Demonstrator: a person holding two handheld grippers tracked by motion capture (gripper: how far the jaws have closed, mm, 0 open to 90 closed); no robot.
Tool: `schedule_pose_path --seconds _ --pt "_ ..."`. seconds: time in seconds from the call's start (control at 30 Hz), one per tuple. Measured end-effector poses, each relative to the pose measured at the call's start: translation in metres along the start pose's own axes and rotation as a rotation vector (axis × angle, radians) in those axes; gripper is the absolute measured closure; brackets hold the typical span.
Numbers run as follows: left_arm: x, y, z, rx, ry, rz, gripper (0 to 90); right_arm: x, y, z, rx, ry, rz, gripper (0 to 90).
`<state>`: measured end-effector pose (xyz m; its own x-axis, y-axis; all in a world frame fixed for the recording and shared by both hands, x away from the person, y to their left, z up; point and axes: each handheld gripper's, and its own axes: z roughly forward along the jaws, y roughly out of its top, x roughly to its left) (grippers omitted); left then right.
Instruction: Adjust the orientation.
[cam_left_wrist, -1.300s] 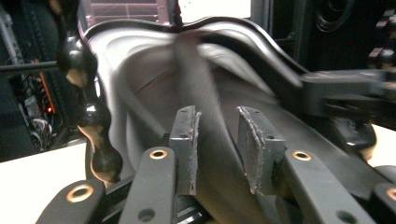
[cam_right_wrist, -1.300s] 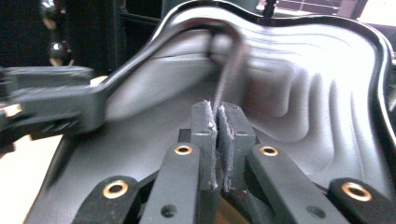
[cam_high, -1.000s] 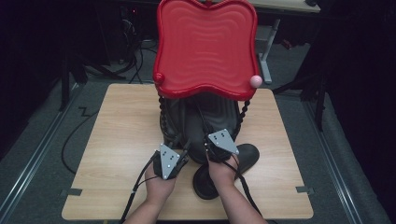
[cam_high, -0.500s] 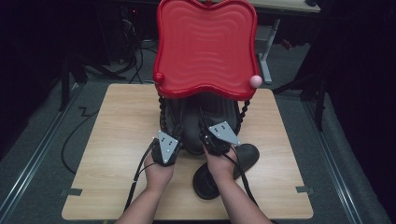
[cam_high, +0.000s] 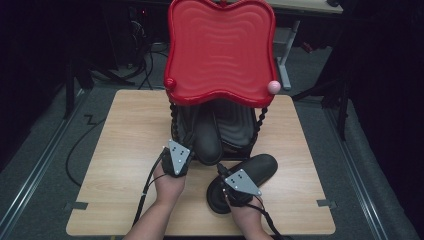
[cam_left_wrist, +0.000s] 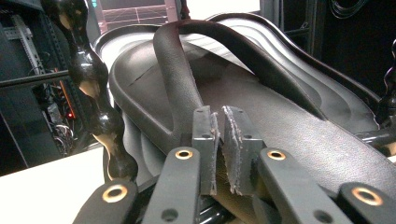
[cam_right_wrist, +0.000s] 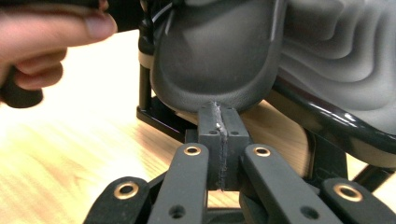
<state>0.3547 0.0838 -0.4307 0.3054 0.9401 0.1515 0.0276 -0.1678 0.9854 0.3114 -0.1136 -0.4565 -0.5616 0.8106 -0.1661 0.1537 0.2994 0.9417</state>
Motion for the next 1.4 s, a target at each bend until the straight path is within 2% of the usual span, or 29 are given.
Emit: schedule_pose_path --seconds 0.2,0.27,0.33,0.43,0.57,0.7,0.73,0.8,0.9,1.1,1.3,1.4 --pt "0.007 0.004 0.009 -0.013 0.013 -0.012 82.6 0.001 0.004 0.019 0.018 -0.003 0.011 89.8" --pt "0.008 0.009 0.015 -0.019 0.005 0.003 82.0 0.002 0.008 0.026 0.021 0.0 0.016 89.8" --pt "0.007 0.011 0.018 -0.02 0.014 0.006 78.6 0.002 0.011 0.032 0.027 0.001 0.027 89.8" --pt "0.008 0.011 0.02 -0.02 0.021 -0.013 75.1 0.002 0.015 0.037 0.028 -0.003 0.029 89.8" --pt "0.009 0.008 0.013 -0.027 0.015 -0.025 72.8 0.004 0.019 0.039 0.038 -0.004 0.024 89.8" --pt "0.006 -0.001 -0.005 -0.06 0.008 -0.032 71.6 0.004 0.019 0.039 0.039 -0.007 0.02 89.8" --pt "0.004 -0.005 -0.009 -0.059 0.006 -0.032 72.5 0.004 0.019 0.039 0.038 -0.008 0.019 89.8" --pt "0.002 -0.011 -0.013 -0.059 0.001 -0.038 81.2 0.005 0.018 0.039 0.037 -0.011 0.013 89.8" --pt "-0.002 -0.018 -0.011 -0.037 -0.012 -0.035 89.9 0.005 0.018 0.039 0.036 -0.009 0.011 89.9" --pt "-0.006 -0.018 -0.002 -0.056 -0.009 -0.028 90.0 0.005 0.019 0.041 0.032 -0.008 0.008 89.8" --pt "-0.008 -0.013 0.015 -0.029 -0.007 0.0 90.0 0.007 0.023 0.047 0.027 0.0 0.013 89.8" --pt "-0.008 -0.011 0.016 -0.028 -0.002 0.005 90.0 0.007 0.024 0.049 0.026 0.002 0.016 89.8"
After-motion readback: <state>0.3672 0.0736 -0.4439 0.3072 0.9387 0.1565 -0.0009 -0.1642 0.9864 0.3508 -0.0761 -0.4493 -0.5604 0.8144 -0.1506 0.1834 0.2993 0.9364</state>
